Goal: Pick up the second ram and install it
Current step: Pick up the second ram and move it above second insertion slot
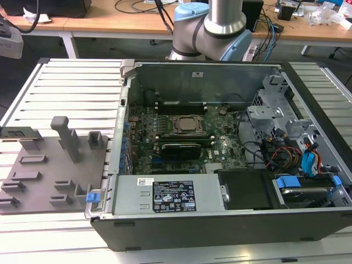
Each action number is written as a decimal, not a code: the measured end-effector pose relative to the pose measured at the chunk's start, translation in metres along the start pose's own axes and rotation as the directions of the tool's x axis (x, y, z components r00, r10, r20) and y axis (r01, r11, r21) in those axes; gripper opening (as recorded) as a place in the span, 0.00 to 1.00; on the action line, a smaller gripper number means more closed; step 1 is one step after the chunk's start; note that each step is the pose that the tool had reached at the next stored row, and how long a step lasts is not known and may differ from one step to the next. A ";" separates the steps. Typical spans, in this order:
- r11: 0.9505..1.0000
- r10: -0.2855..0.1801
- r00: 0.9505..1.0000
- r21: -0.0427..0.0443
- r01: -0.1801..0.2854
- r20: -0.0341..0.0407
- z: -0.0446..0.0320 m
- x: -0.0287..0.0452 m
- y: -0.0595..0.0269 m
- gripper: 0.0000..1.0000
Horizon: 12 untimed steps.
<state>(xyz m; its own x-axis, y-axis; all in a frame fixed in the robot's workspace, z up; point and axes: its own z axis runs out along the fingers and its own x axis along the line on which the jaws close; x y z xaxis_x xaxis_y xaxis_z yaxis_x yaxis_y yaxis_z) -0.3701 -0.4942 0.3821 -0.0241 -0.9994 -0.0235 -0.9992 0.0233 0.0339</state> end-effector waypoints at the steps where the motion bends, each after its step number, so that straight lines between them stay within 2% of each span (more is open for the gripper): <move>1: 1.000 0.000 1.000 0.000 0.000 0.000 -0.0014 0.0000 0.0000 0.14; 3: 1.000 0.000 1.000 0.000 0.000 0.000 -0.0080 -0.0002 0.0002 0.14; 5: 1.000 0.000 1.000 0.000 0.000 0.000 -0.0104 -0.0002 0.0003 0.14; 9: 1.000 0.000 1.000 0.000 0.000 0.000 -0.0201 -0.0004 0.0007 0.14; 12: 1.000 0.000 1.000 0.000 0.000 0.000 -0.0227 -0.0005 0.0007 0.14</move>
<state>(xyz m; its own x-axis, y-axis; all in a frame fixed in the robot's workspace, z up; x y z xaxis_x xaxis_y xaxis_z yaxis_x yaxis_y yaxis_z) -0.3701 -0.4942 0.4048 -0.0241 -0.9994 -0.0234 -0.9992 0.0233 0.0340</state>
